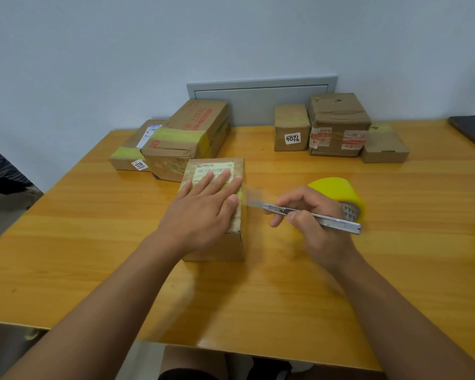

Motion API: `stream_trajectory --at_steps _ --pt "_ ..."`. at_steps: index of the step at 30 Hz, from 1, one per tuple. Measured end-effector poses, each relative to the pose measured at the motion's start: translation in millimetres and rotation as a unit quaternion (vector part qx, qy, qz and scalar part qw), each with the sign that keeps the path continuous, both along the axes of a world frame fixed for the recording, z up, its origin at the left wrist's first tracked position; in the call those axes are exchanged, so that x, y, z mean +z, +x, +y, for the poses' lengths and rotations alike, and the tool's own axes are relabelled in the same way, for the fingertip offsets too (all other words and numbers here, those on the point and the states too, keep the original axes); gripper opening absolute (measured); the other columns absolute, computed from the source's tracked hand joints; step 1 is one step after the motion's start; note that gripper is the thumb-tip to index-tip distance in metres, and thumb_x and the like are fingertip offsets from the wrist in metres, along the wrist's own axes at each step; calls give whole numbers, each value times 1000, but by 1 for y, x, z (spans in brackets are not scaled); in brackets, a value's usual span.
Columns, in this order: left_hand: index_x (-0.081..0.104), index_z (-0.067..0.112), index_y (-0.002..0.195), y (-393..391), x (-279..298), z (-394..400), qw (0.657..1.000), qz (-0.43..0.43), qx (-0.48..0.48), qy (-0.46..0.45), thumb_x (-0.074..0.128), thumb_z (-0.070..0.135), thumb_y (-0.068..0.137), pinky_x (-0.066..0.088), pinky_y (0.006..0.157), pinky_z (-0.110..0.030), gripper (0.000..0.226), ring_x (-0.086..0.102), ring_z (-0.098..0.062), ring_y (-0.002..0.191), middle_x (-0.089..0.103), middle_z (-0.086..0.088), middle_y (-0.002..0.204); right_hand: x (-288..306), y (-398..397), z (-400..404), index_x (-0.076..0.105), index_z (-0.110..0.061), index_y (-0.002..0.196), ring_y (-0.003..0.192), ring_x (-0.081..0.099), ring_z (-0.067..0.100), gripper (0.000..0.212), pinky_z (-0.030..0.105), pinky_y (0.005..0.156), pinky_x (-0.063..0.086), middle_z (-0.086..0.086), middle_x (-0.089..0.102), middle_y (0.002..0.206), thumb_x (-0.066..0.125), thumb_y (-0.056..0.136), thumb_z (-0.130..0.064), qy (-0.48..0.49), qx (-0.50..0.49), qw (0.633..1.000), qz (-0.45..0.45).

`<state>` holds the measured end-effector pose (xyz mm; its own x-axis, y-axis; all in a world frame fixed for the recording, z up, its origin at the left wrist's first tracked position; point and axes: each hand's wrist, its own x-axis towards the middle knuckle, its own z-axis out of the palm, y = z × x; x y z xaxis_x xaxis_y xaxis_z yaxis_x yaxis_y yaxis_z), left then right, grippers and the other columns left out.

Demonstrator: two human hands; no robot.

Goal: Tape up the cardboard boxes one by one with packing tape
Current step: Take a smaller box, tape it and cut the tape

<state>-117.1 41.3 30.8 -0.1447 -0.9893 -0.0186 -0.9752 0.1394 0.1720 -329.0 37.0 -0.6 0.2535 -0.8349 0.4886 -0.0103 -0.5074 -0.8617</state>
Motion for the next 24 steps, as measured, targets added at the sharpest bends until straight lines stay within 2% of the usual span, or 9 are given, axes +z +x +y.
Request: stream_trajectory --at_steps 2,5,8,10,13,16,24 --pt "2 46 154 0 0 0 1000 2 -2 0 8 47 105 -8 122 -34 50 -12 -2 148 -6 22 162 5 -6 6 64 -23 91 73 66 24 16 41 63 52 3 70 79 52 80 -26 -19 9 1000 18" --pt "3 45 154 1 -1 0 1000 2 -5 -7 8 47 105 -7 122 -35 50 -11 -3 149 -4 20 162 1 -20 21 64 -22 94 72 60 9 12 28 61 48 -11 63 82 56 85 -20 -125 19 981 145" --pt "4 44 155 1 -1 0 1000 -3 -5 -5 9 46 105 -7 122 -35 50 -10 -4 149 -4 19 162 -21 -37 35 65 -19 106 81 52 0 20 21 68 47 -12 57 91 63 87 -14 -201 44 933 296" --pt "5 44 155 0 -1 -1 1000 -4 -6 -3 9 46 105 -6 122 -37 50 -9 -5 150 -4 19 163 -34 -48 43 61 -23 115 86 48 3 31 23 67 49 -9 58 96 65 86 -15 -202 50 894 396" --pt "6 43 155 0 -1 -1 1000 -5 -7 -5 10 46 105 -4 122 -39 51 -7 -7 150 -3 18 163 -41 -56 52 57 -24 126 102 49 10 36 28 74 50 -5 60 111 47 92 -27 -195 34 848 491" --pt "6 42 155 0 0 0 1000 -7 -5 -7 10 46 105 -3 122 -39 51 -6 -8 151 -2 17 163 -38 -52 54 44 -26 142 121 43 12 41 25 92 40 -6 50 133 41 102 -28 -150 41 831 534" --pt "4 40 156 1 -1 -1 1000 -9 -10 -6 9 47 105 -4 122 -41 52 -7 -10 151 -4 15 164 -31 -37 47 39 -29 146 116 37 13 42 25 94 35 -7 42 133 38 104 -27 -113 56 792 597"
